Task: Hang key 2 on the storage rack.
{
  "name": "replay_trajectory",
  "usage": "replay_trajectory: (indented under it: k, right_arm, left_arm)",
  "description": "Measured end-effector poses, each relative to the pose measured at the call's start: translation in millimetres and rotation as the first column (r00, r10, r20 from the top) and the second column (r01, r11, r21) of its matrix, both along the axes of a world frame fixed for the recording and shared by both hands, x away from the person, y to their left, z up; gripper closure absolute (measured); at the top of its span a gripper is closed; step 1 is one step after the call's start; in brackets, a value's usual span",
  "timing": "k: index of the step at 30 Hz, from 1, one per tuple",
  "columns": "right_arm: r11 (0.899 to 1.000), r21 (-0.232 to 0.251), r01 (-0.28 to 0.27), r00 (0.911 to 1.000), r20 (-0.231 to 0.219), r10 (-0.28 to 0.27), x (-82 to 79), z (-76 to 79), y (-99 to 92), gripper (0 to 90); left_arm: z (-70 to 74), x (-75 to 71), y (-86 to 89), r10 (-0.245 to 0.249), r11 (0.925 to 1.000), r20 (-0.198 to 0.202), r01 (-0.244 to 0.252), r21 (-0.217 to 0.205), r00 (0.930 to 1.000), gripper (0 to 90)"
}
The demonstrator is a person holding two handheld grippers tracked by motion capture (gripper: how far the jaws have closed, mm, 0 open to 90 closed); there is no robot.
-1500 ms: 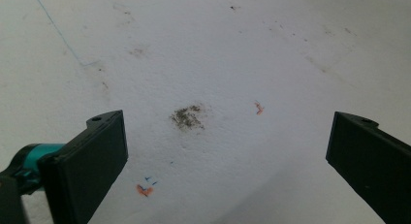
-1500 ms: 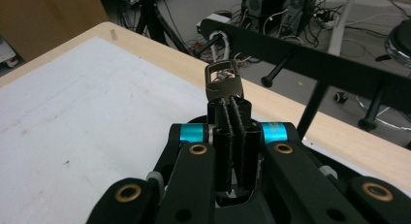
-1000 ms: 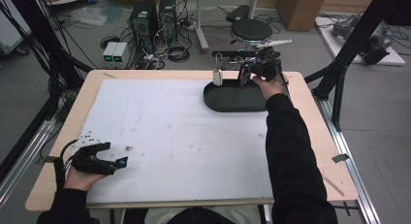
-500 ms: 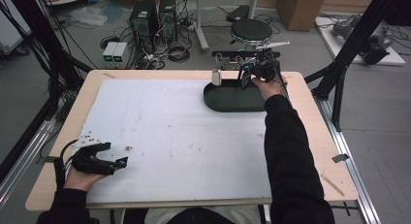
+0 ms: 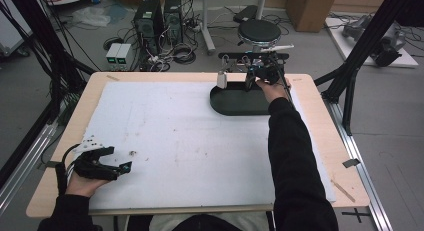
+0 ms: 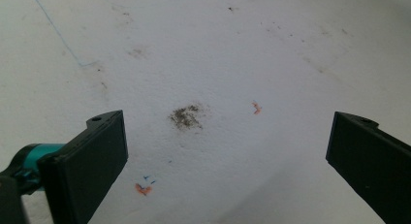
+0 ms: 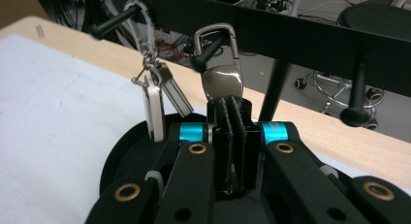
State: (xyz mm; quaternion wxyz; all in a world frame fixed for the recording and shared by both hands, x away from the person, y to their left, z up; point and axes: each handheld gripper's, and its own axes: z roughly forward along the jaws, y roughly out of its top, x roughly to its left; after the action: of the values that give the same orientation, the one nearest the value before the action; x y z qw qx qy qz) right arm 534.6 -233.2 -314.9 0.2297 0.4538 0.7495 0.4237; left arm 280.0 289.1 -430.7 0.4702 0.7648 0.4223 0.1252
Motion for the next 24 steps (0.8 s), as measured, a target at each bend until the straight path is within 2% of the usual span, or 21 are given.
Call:
replay_trajectory:
  k: [2, 9, 10, 11, 12, 13, 14, 15, 17, 18, 19, 21, 23, 24]
  right_arm:
    - [1.000, 0.017, 0.019, 0.9998, -0.003, -0.019, 3.4, -2.8, -0.9, 88.0]
    - [0.999, 0.036, 0.024, 0.9997, -0.004, -0.024, 7.6, -6.7, 0.0, 85.0]
    - [0.999, 0.041, 0.017, 0.9996, -0.025, -0.016, 7.9, -8.2, -0.6, 73.5]
    - [0.999, 0.041, 0.017, 0.9996, -0.025, -0.016, 7.9, -8.2, -0.6, 73.5]
    - [0.999, 0.034, 0.015, 0.9991, -0.040, -0.014, 7.4, -8.9, -0.8, 66.5]
    - [1.000, 0.008, 0.014, 0.9969, -0.077, -0.013, 6.1, -11.1, -2.6, 54.1]
    - [1.000, 0.008, 0.014, 0.9969, -0.077, -0.013, 6.1, -11.1, -2.6, 54.1]
    - [1.000, 0.016, 0.020, 0.9957, -0.091, -0.018, 4.2, -12.7, -4.2, 49.1]
    - [0.997, 0.077, 0.007, 0.9957, -0.092, 0.000, -0.8, -18.4, -9.3, 35.6]
    - [0.996, 0.094, 0.007, 0.9941, -0.108, 0.004, -2.7, -21.5, -10.5, 29.6]
    - [0.996, 0.086, 0.001, 0.9916, -0.129, 0.010, -3.1, -24.5, -10.5, 21.9]
    - [0.998, 0.056, -0.013, 0.9922, -0.123, 0.020, -7.8, -29.9, -10.3, 9.0]
    - [0.999, 0.042, -0.018, 0.9902, -0.137, 0.024, -11.3, -33.9, -11.0, 0.6]
    - [1.000, 0.028, -0.010, 0.9902, -0.139, 0.014, -13.1, -34.9, -11.4, 0.6]
  left_arm:
    - [2.7, 0.2, -1.4, -0.006, 0.9999, 0.014, 0.006, -0.010, 0.9999, 1.7]
    - [2.3, 1.7, -2.5, -0.007, 1.0000, 0.013, 0.007, -0.006, 0.9999, 1.7]
    - [2.2, 1.7, -2.3, -0.006, 1.0000, 0.013, 0.006, -0.005, 0.9999, 1.7]
    - [1.9, 1.7, -2.0, -0.005, 1.0000, 0.011, 0.005, -0.004, 0.9999, 1.7]
    - [1.5, 1.9, -2.1, -0.002, 1.0000, 0.010, 0.002, -0.002, 0.9999, 1.7]
    - [1.3, 2.2, -2.3, -0.001, 1.0000, 0.009, 0.001, -0.001, 1.0000, 1.7]
    - [1.1, 2.5, -2.4, -0.001, 1.0000, 0.011, 0.001, -0.002, 0.9999, 1.7]
    - [1.1, 3.0, -2.5, -0.002, 1.0000, 0.008, 0.002, -0.001, 1.0000, 1.7]
    - [0.8, 3.2, -2.5, -0.001, 1.0000, 0.009, 0.001, -0.002, 1.0000, 1.7]
    - [0.7, 3.2, -2.4, 0.002, 1.0000, 0.011, -0.002, 0.000, 0.9999, 1.7]
    - [0.8, 3.0, -2.1, 0.004, 1.0000, 0.010, -0.004, -0.002, 0.9999, 1.7]
    - [1.1, 2.8, -1.4, 0.008, 1.0000, 0.015, -0.008, -0.005, 0.9999, 1.7]
    - [1.1, 2.9, -1.2, 0.010, 0.9999, 0.013, -0.010, -0.007, 0.9999, 1.7]
    - [0.8, 3.1, -1.4, 0.011, 0.9999, 0.013, -0.011, -0.004, 0.9998, 1.7]
